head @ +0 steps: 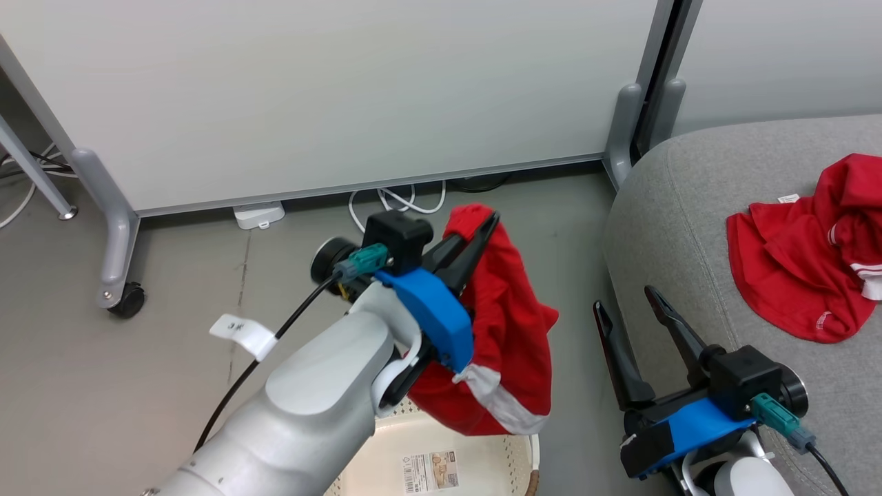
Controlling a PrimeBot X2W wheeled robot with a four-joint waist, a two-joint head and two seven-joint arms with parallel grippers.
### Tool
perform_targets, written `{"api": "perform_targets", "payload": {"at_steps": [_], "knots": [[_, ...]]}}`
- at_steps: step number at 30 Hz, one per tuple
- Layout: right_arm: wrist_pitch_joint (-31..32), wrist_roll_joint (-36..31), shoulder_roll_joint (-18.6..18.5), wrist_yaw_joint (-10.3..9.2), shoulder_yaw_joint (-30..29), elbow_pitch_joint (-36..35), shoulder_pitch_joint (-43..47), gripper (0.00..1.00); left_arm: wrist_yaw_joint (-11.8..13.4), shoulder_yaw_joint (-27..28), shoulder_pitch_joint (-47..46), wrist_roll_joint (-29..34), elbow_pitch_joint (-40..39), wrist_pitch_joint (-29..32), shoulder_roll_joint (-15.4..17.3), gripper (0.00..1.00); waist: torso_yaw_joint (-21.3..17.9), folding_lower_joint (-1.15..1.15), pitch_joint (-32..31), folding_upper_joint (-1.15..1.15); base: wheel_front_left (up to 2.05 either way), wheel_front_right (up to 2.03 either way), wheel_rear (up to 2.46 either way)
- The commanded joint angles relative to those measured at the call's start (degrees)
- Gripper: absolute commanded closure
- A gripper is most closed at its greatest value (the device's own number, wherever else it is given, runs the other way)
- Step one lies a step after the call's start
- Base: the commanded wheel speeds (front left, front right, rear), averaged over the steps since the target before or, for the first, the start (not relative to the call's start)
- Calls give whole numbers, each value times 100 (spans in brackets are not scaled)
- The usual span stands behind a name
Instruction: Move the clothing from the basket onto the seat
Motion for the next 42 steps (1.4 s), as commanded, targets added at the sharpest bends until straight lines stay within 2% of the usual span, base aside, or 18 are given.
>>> {"api": "perform_targets", "payload": {"at_steps": [1, 15, 23, 30, 42], "knots": [[21, 22, -3, 3, 19, 4, 64, 0, -40, -25, -131, -14, -32, 18, -32, 100, 9, 0, -17, 0, 0, 0, 0], [108, 100, -3, 3, 209, 65, 60, 0, -33, -170, -297, -94, 74, 43, -182, 100, 5, 0, -71, 0, 0, 0, 0], [433, 576, -3, 3, 958, 309, -385, 0, -34, -233, -385, -99, 132, 28, -205, 100, -41, 0, 24, 0, 0, 0, 0], [612, 623, -5, 3, 1345, 1073, -1038, 0, -35, -288, -450, -131, 112, 6, -238, 100, -31, 0, 101, 0, 0, 0, 0], [328, 642, -5, 3, 1370, 2479, -1979, 0, -37, -451, -550, -207, 35, -12, -284, 100, 124, 0, 136, 0, 0, 0, 0]]}}
